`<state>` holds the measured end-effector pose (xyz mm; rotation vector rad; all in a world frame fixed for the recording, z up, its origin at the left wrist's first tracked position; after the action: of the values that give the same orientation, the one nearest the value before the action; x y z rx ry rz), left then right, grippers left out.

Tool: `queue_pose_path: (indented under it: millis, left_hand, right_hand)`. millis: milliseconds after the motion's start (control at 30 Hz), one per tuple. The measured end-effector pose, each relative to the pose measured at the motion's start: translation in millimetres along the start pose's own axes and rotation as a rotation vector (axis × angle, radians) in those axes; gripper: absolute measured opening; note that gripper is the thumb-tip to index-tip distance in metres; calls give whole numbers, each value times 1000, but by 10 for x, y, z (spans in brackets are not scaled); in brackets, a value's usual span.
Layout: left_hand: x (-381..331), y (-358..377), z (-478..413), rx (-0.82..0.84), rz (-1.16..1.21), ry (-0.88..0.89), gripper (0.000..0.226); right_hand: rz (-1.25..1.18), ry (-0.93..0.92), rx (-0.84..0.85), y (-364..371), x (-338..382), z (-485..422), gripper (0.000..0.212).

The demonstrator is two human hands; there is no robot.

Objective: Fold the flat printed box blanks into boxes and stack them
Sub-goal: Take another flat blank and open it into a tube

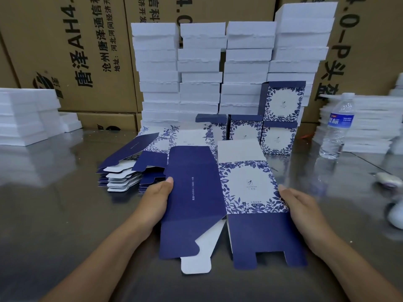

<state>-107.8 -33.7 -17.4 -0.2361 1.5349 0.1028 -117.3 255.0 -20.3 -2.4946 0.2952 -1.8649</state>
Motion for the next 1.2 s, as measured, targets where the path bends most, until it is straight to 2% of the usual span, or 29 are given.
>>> queue_pose_path:
  millis: [333,533,733,833,1000,1100,1200]
  left_hand:
    - [-12,-48,-7,114,71,-70,39]
    - [-57,-27,7,32,79,-56,47]
    - [-38,-34,12,0,44,-58,38]
    - [-39,-32,33,27,13,-60,39]
    - [-48,-27,44,9,68,-60,40]
    - [-57,-31,54,-19,63,-48,45]
    - [-49,-46,57,-26,29,-40,40]
  right_hand:
    - [120,-6,15,5,55,14,37]
    - [104,9,63,38,100,57,34]
    - [11,47,16,56,118,48,37]
    - [67,29,38,66,112,33,45]
    - [158,5,59,61,89,22,43]
    - [151,3,56,68,61,16,42]
    - [88,30,31,53,22,-5,38]
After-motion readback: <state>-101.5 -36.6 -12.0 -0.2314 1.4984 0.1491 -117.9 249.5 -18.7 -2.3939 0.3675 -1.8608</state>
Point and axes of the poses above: each hand's wrist, its own z-axis away from the middle knuckle, its own y-axis out of the palm, x = y × z, the point moved 1 cm from there along -z, towards the middle knuckle, and after that the axes turned 5 degrees about -y, right-handed, at the moved point
